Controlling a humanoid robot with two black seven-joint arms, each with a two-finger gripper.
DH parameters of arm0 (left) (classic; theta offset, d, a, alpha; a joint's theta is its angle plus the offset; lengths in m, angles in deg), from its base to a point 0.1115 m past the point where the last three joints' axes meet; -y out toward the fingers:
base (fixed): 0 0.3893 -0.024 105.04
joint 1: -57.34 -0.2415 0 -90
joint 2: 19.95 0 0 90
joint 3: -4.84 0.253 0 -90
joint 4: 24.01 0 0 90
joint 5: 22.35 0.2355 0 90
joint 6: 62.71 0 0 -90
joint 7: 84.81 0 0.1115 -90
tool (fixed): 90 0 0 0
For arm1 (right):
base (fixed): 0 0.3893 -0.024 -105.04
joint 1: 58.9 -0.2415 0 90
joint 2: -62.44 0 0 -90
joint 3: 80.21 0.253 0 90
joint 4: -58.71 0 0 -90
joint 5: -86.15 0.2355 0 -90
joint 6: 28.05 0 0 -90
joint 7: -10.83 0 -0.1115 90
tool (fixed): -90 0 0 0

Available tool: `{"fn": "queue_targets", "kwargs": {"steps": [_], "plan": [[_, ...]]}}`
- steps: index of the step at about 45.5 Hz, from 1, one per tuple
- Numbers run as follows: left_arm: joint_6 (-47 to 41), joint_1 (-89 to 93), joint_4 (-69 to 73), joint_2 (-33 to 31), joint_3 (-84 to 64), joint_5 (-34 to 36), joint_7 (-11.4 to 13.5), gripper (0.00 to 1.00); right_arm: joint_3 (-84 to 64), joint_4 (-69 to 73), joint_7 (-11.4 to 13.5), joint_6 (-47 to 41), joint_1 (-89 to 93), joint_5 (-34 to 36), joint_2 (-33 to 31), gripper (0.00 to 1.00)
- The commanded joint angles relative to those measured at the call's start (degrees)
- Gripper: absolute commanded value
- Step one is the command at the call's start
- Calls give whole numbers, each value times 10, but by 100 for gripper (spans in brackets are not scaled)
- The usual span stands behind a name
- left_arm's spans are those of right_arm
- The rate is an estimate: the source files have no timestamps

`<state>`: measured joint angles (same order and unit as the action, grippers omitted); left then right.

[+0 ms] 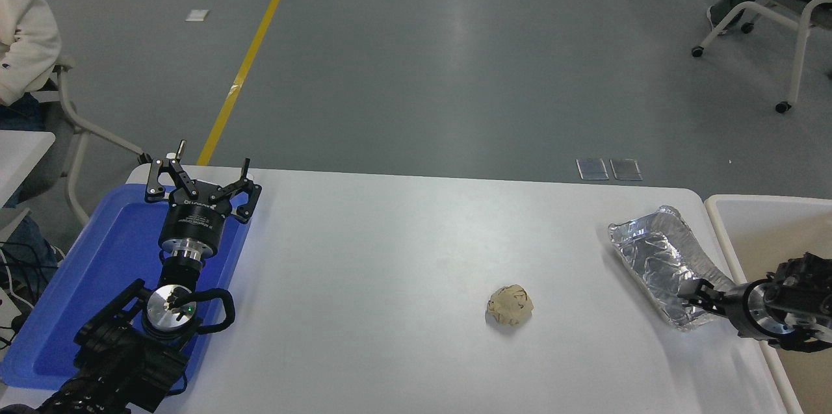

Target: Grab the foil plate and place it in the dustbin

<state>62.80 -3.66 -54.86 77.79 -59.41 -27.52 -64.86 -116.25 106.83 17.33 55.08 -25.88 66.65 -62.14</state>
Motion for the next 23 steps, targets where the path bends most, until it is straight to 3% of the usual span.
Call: {"fn": "queue_targets", "kwargs": {"steps": [1, 4, 5, 6, 7, 23], "plan": [[0, 0, 0, 0, 0, 0, 0, 100, 7, -4, 0, 6, 4, 3, 6, 36], [0, 0, 0, 0, 0, 1, 0, 100, 13, -3, -1, 5, 5, 10, 5, 27], [0, 0, 0, 0, 0, 0, 0, 100, 16, -3, -1, 5, 5, 12, 5, 21], [0, 0, 0, 0, 0, 1, 0, 100, 18, -3, -2, 6, 5, 15, 6, 5], [0, 0, 0, 0, 0, 0, 0, 100, 19, -3, -2, 5, 5, 17, 6, 0], [0, 0, 0, 0, 0, 0, 0, 100, 20, 0, -4, 9, 2, 18, 3, 0]]}}
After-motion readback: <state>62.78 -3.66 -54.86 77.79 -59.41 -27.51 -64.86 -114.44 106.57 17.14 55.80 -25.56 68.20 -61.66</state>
